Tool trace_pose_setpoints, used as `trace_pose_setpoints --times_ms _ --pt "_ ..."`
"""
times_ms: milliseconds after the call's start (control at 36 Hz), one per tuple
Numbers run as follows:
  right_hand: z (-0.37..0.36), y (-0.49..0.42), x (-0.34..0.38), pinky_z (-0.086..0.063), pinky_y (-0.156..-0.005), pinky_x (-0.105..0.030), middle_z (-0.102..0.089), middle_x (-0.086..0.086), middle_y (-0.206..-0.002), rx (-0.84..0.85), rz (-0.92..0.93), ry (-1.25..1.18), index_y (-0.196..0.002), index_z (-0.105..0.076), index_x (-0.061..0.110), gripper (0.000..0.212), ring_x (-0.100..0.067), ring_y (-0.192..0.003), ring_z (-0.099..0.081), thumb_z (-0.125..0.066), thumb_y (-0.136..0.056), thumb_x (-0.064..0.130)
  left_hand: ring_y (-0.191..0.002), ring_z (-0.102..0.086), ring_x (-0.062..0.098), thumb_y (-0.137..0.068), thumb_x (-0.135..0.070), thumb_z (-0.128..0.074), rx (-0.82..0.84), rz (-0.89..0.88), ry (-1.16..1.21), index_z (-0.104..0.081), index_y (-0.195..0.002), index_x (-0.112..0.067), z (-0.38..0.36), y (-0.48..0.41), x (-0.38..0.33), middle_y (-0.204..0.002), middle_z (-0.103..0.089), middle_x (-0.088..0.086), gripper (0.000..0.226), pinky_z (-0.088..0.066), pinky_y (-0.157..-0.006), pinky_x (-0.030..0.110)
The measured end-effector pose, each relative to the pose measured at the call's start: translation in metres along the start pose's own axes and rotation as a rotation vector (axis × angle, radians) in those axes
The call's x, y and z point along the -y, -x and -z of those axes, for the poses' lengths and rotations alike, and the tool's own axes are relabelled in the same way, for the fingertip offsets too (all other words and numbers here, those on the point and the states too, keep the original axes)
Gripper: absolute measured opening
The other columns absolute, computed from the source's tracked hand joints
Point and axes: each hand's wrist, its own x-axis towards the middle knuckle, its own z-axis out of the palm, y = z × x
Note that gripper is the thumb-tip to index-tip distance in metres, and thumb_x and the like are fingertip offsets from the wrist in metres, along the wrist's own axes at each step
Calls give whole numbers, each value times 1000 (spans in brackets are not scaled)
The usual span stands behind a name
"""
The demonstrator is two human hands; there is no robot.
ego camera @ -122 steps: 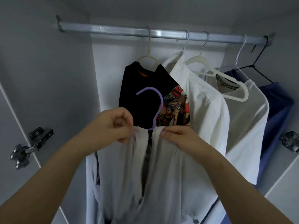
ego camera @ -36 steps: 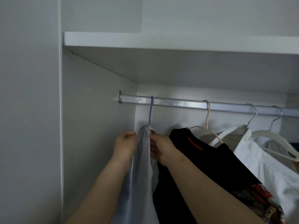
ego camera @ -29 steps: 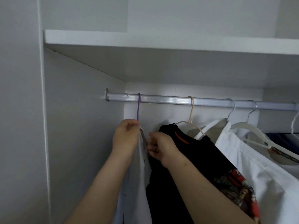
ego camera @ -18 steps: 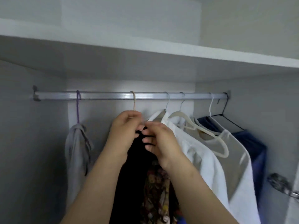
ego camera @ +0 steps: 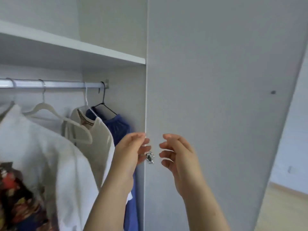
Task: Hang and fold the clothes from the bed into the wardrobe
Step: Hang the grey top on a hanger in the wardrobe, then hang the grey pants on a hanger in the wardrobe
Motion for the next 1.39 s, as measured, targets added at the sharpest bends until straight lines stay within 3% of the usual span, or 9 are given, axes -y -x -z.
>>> trace_pose_setpoints --times_ms 139,333,417,750,861,1000,1167,1278,1389 --pt "99 19 18 -41 -49 -21 -62 2 -65 -167 -4 -1 -88 -67 15 14 -11 -53 -54 -53 -91 14 -71 -69 8 -91 -19 -55 182 113 38 -64 -85 -22 -82 25 49 -76 -72 -8 11 -46 -62 24" --pt "216 64 47 -40 -44 -20 -58 -1 -61 -432 37 -71 -84 -67 14 15 -12 -49 -52 -53 -88 10 -74 -69 9 -92 -22 -49 619 223 110 -71 -70 -29 -195 77 89 -79 -72 -4 31 -49 -59 22" --pt "258 84 60 -38 -43 -20 -55 0 -58 -580 82 -78 -80 -66 15 19 -11 -47 -51 -51 -89 9 -76 -68 8 -92 -21 -50 763 229 99 -69 -77 -26 -242 106 99 -79 -71 -5 25 -50 -61 21" --pt "377 183 110 -36 -39 -20 -56 -3 -55 -1162 334 -139 -65 -68 16 32 -12 -41 -49 -51 -90 7 -76 -66 15 -93 -15 -50 1166 407 101 -65 -82 -19 -387 200 143 -76 -72 -4 19 -47 -68 29" --pt "399 211 117 -35 -35 -19 -55 -2 -52 -1333 414 -170 -75 -64 10 22 -11 -39 -48 -49 -91 6 -65 -64 10 -94 -12 -49 1311 490 105 -63 -81 -17 -423 229 157 -67 -70 -6 19 -45 -61 24" --pt "417 234 115 -37 -36 -18 -54 -3 -52 -1513 454 -184 -74 -65 10 21 -11 -40 -49 -51 -90 7 -57 -62 9 -94 -11 -49 1454 613 90 -63 -82 -14 -452 255 179 -70 -69 0 18 -45 -50 19" --pt "442 262 110 -34 -41 -20 -56 -4 -58 -1659 429 -179 -69 -67 14 25 -12 -44 -48 -52 -89 8 -65 -66 11 -94 -14 -49 1568 679 47 -64 -86 -15 -481 289 203 -72 -72 0 17 -45 -60 27" --pt "467 287 110 -36 -42 -21 -56 -3 -57 -1727 392 -177 -78 -65 11 20 -12 -44 -50 -50 -90 9 -73 -65 16 -94 -15 -49 1605 724 10 -64 -85 -17 -501 318 216 -71 -71 -2 18 -45 -66 30" --pt "501 313 113 -37 -45 -23 -57 -3 -60 -1753 341 -187 -80 -65 12 18 -14 -48 -49 -50 -90 10 -70 -63 15 -95 -14 -50 1585 742 -24 -64 -86 -15 -528 348 231 -69 -69 -2 17 -44 -62 27"
